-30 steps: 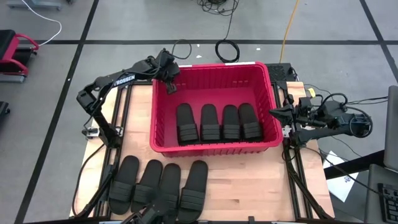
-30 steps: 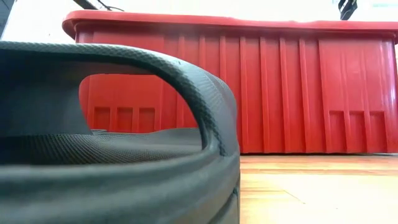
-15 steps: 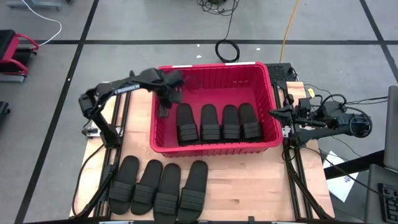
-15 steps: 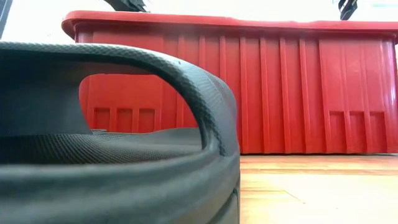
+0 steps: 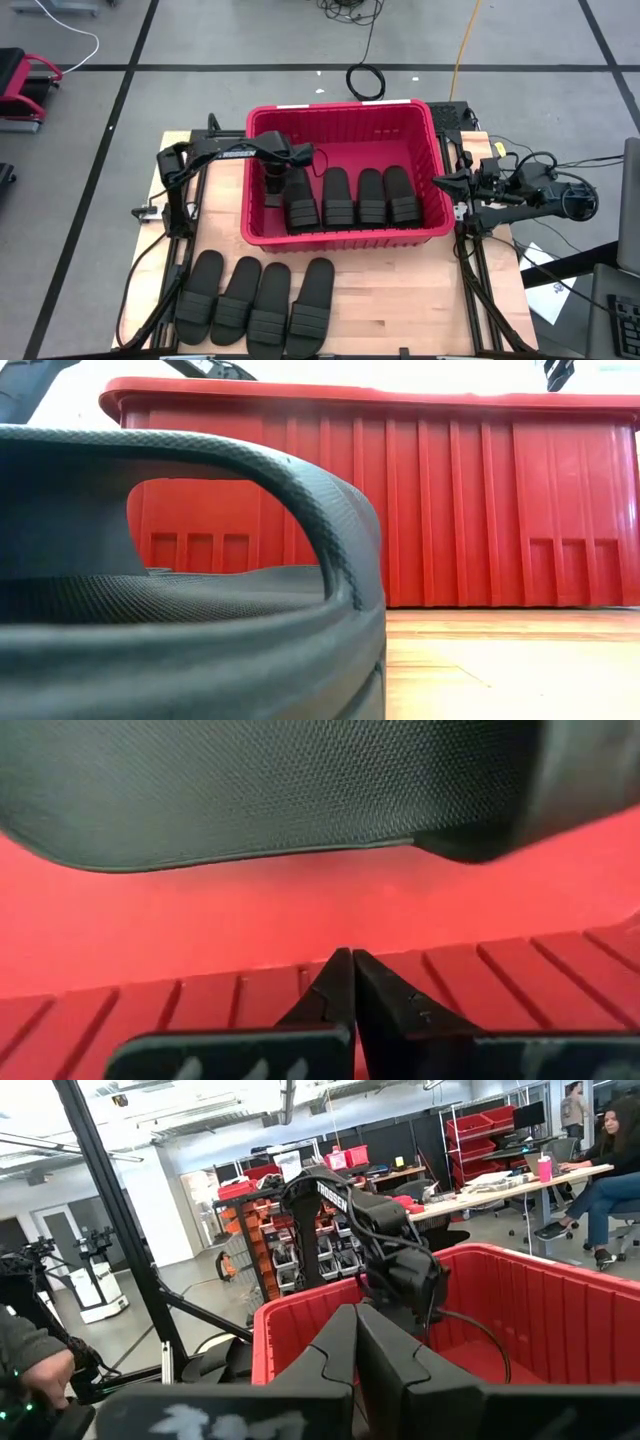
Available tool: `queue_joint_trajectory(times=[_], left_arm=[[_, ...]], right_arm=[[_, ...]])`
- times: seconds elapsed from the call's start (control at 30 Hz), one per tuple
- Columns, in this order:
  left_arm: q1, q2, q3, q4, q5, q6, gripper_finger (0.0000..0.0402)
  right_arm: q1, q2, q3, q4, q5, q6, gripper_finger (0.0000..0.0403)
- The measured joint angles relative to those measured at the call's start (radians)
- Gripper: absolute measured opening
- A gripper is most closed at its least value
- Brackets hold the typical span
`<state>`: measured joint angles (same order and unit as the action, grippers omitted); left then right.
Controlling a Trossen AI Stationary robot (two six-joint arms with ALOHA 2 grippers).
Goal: Pick and place slides into bin
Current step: Adjust the black slide in the red bin
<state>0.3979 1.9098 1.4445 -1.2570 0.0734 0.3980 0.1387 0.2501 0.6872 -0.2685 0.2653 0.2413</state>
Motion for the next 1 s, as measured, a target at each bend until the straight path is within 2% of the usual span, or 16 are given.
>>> queue_joint_trajectory(times=[0.17, 0.4, 0.7, 0.87, 1.0], left_arm=[[0.001, 0.03, 0.001, 0.02, -0.02, -0.042, 0.0001], [0.002, 0.038, 0.001, 0.136, -0.075, -0.105, 0.0], [0.006, 0.044, 0.001, 0.207, -0.022, -0.158, 0.0], [0.016, 0.043, 0.004, 0.157, -0.021, -0.146, 0.0], [0.021, 0.037, 0.043, 0.026, -0.002, -0.031, 0.0001]], right_arm=[[0.0, 0.0, 0.0, 0.0, 0.0, 0.0, 0.0], [0.0, 0.0, 0.0, -0.006, 0.0, 0.0, 0.0], [0.0, 0.0, 0.0, -0.007, 0.0, 0.0, 0.0], [0.0, 0.0, 0.0, -0.007, 0.0, 0.0, 0.0], [0.0, 0.0, 0.0, -0.007, 0.0, 0.006, 0.0]])
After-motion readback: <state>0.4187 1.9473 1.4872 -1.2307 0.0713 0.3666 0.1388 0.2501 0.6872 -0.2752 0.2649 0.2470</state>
